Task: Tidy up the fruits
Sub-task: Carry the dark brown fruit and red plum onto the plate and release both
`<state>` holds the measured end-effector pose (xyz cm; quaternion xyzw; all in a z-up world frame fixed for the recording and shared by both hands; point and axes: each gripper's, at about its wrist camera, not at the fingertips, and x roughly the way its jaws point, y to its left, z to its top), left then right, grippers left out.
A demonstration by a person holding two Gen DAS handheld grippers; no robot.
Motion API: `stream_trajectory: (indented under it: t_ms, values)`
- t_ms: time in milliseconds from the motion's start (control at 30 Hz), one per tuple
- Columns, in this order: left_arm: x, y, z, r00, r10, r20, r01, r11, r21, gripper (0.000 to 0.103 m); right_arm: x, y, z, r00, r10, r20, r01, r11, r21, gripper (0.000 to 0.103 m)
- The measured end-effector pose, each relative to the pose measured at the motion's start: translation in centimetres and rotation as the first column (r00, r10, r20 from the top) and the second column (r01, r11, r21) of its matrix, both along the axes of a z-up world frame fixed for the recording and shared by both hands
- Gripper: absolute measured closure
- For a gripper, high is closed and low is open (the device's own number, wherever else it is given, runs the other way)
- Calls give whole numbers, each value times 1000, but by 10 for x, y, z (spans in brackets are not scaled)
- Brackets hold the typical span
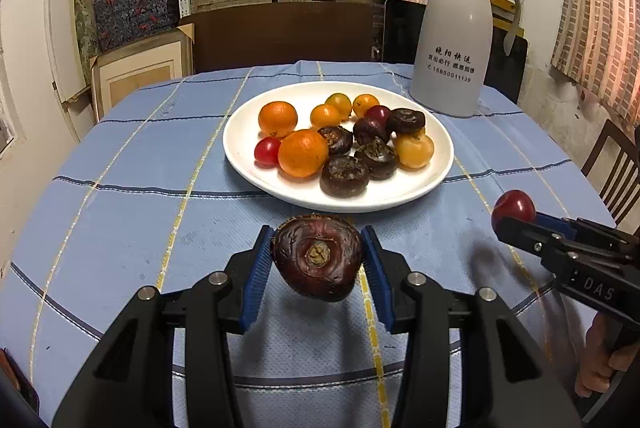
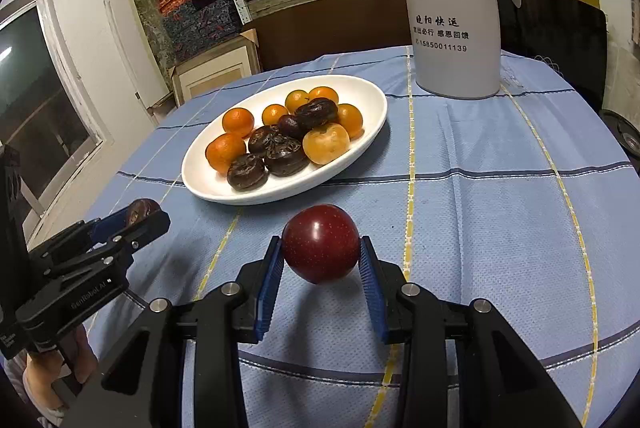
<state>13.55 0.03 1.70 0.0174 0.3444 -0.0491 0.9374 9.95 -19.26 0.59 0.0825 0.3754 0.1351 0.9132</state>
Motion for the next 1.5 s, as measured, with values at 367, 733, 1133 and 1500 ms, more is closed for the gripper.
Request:
stream_trajectory:
  t_ms: [367, 733, 1133, 1500]
  values:
    - [-6, 2, 8, 999, 4, 38, -5, 1000, 5, 59, -8, 2, 4, 1000, 5, 25, -5, 1000, -2, 64]
    - [-9, 1, 12, 999, 2, 54, -2, 1000, 7, 59, -24, 3, 16, 997, 6, 79, -6, 1000, -6, 64]
    - [7, -7, 41, 994, -13, 111, 5, 997, 75, 59, -19, 2, 47, 992, 10, 127, -9, 1000, -6, 64]
    - [84, -11, 45, 995, -12, 94, 6, 998, 68, 59, 54, 24, 64, 988, 24, 152, -20, 999, -27, 64]
